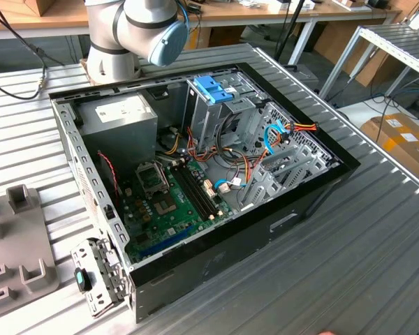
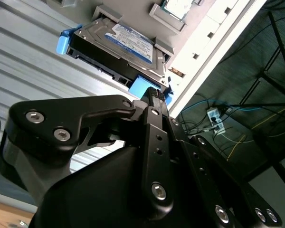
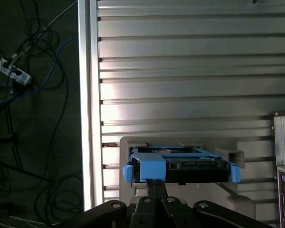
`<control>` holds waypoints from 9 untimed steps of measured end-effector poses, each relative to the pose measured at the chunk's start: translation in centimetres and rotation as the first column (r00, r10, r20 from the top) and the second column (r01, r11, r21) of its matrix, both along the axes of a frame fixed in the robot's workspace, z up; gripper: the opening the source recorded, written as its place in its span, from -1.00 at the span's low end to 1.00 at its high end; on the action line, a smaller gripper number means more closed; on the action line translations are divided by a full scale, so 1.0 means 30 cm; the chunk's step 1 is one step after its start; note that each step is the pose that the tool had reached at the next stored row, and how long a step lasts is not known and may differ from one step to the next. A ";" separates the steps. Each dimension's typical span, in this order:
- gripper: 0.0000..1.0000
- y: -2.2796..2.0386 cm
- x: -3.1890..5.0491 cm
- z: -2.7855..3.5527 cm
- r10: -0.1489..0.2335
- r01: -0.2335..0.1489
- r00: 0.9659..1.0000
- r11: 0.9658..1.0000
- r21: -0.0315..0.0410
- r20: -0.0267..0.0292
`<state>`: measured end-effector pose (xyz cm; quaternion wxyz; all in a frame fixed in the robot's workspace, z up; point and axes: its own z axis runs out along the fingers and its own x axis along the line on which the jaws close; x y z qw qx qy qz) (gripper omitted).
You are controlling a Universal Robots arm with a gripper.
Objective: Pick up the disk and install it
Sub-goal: 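Pick up the disk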
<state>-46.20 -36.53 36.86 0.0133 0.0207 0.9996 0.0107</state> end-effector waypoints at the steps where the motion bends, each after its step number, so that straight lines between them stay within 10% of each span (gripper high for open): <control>1: -0.79 0.000 0.000 0.000 0.000 0.000 1.000 1.000 0.000 0.000; 9: -0.79 0.000 0.000 0.000 0.000 0.000 1.000 1.000 0.000 0.000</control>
